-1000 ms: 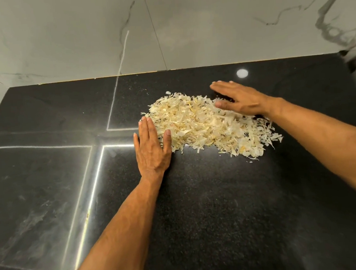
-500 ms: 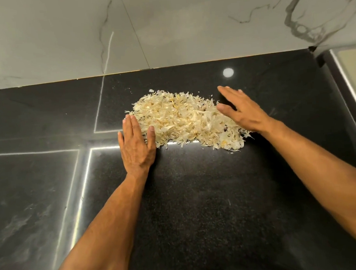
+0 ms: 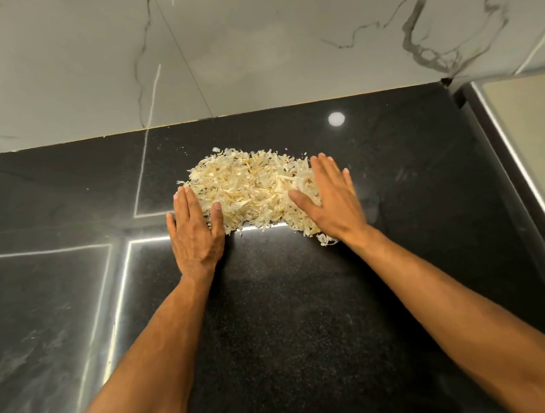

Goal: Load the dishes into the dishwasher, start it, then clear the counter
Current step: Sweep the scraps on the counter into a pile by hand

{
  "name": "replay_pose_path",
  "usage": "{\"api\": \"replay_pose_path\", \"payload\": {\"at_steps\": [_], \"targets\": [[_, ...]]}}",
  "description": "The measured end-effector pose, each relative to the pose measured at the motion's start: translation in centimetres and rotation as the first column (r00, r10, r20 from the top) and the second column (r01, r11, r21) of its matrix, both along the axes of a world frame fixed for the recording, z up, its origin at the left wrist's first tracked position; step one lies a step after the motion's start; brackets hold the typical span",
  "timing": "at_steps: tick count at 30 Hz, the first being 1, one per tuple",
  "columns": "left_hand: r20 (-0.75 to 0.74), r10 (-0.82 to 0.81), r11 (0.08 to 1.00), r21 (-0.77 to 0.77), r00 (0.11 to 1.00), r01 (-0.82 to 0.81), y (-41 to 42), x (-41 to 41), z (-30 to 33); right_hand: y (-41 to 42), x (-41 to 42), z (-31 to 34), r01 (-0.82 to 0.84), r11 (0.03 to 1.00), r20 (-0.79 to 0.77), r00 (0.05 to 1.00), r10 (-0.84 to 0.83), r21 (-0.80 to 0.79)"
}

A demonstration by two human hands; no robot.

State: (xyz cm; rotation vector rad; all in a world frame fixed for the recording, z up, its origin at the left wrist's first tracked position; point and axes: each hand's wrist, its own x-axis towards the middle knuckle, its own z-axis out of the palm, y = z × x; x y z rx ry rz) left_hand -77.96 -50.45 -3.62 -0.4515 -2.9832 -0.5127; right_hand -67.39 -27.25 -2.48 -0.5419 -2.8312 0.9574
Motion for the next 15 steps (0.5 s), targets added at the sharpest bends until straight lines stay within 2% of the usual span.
{"api": "replay_pose_path", "payload": {"at_steps": [2, 6, 8, 15], "targets": [[-0.001, 0.000, 1.000, -0.005, 1.000, 0.000, -0.1, 0.1, -0.1, 0.4, 1.9, -0.3, 0.001, 0.999, 0.020, 1.000, -0.002, 0.052], [0.002, -0.006, 1.000, -0.028, 1.000, 0.006, 0.0, 0.1, -0.3, 0.3, 4.3, -0.5, -0.162, 0.960, 0.211, 0.971, 0.113, 0.229], [0.001, -0.008, 0.999, -0.036, 1.000, 0.008, 0.0, 0.0, -0.3, -0.2, 3.8, -0.5, -0.206, 0.931, 0.249, 0.959, 0.132, 0.301], [-0.005, -0.009, 1.000, -0.028, 1.000, 0.009, 0.1, -0.1, 0.1, -1.5, -1.5, -0.1, -0.231, 0.933, 0.216, 0.961, 0.174, 0.277]]}}
